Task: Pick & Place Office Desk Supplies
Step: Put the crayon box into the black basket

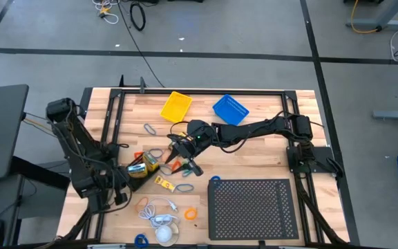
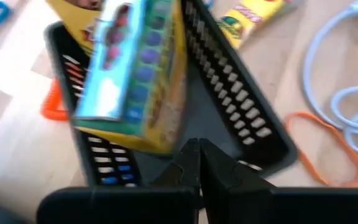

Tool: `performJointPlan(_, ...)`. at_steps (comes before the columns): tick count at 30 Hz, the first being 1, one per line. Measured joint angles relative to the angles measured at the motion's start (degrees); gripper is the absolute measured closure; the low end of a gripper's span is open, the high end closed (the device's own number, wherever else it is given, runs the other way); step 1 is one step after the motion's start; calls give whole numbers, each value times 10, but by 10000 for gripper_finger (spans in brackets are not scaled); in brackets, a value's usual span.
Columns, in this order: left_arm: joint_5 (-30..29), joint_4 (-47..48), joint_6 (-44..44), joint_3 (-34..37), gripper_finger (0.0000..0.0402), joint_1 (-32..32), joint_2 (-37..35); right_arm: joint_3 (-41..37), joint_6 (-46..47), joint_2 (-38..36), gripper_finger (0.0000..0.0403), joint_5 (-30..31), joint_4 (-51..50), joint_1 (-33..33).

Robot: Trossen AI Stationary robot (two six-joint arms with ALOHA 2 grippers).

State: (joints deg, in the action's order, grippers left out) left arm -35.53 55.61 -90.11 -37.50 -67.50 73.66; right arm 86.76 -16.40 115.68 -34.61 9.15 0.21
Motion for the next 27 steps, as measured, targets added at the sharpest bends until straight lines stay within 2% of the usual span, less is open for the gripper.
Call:
performJointPlan(6, -2, 25, -9, 0, 401, 27, 0, 0, 0, 0, 206, 0, 0, 0)
performJointPlan(14, 54, 47, -5, 0, 401, 47, 1, 0, 0, 0, 228, 0, -1, 0)
performJointPlan(19, 58, 46, -3, 0, 401, 49, 16, 0, -3, 0, 229, 0, -1, 0)
performJointPlan(27, 47, -15, 28, 0, 401, 49, 41, 0, -4, 0, 229, 0, 0, 0)
